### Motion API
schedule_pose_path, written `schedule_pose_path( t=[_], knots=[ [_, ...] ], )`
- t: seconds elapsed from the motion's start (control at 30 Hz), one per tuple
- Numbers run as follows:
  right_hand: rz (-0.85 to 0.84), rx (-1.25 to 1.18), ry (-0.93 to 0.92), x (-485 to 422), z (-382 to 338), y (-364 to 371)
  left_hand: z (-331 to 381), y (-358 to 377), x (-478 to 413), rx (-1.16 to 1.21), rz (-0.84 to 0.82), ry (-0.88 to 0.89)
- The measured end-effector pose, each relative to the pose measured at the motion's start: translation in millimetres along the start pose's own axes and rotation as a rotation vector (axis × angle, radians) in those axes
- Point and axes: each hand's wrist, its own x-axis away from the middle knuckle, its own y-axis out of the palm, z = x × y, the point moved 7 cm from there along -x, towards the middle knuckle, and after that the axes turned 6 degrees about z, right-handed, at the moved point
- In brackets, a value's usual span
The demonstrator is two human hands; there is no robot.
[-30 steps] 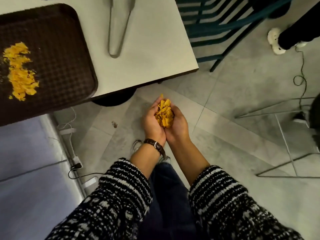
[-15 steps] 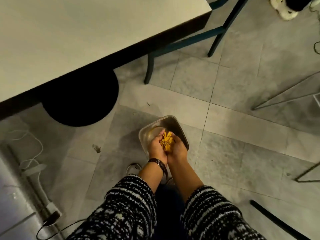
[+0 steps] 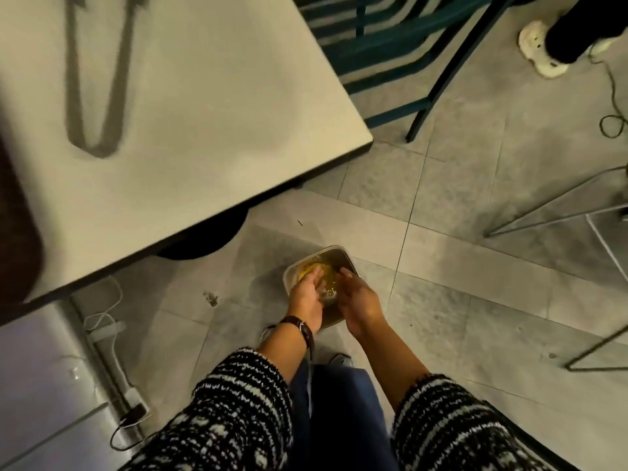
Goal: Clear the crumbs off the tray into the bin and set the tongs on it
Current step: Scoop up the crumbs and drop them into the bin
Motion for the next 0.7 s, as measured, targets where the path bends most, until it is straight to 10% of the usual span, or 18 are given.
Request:
schedule_pose_path(
  t=[0.7],
  knots=[
    [-0.515, 0.630, -0.452, 299.5, -69.9, 127.6, 158.5, -131.0, 289.8, -0.008, -0.099, 0.475]
  ],
)
